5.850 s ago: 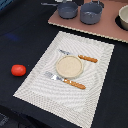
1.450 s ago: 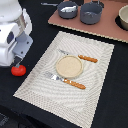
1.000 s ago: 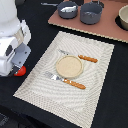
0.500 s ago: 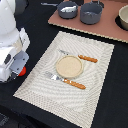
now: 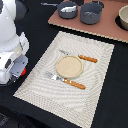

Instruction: Place the pan onto the stove and place the fish and sausage into the pan.

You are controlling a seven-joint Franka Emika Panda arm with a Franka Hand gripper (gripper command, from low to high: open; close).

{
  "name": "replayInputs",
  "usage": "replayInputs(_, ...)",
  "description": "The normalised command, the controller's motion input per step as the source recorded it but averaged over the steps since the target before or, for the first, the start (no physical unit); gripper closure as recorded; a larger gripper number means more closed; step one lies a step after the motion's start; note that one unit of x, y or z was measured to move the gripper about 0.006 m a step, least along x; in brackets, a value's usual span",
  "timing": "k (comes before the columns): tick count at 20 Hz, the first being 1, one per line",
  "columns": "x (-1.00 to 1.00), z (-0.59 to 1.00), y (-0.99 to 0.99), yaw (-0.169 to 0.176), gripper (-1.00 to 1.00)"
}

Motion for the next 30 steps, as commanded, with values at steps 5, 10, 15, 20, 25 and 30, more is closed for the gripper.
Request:
replayInputs(5,0.1,0.73,0.28,0.0,1.0)
replayInputs(10,0.03,1.0,0.86,0.01,1.0)
replayInputs(15,0.0,0.99,0.97,0.003,1.0)
replayInputs(20,-0.05,0.8,1.0,0.0,1.0)
replayInputs(25,-0.09,0.51,1.0,0.0,1.0)
replayInputs(30,-0.04,0.24,1.0,0.0,1.0)
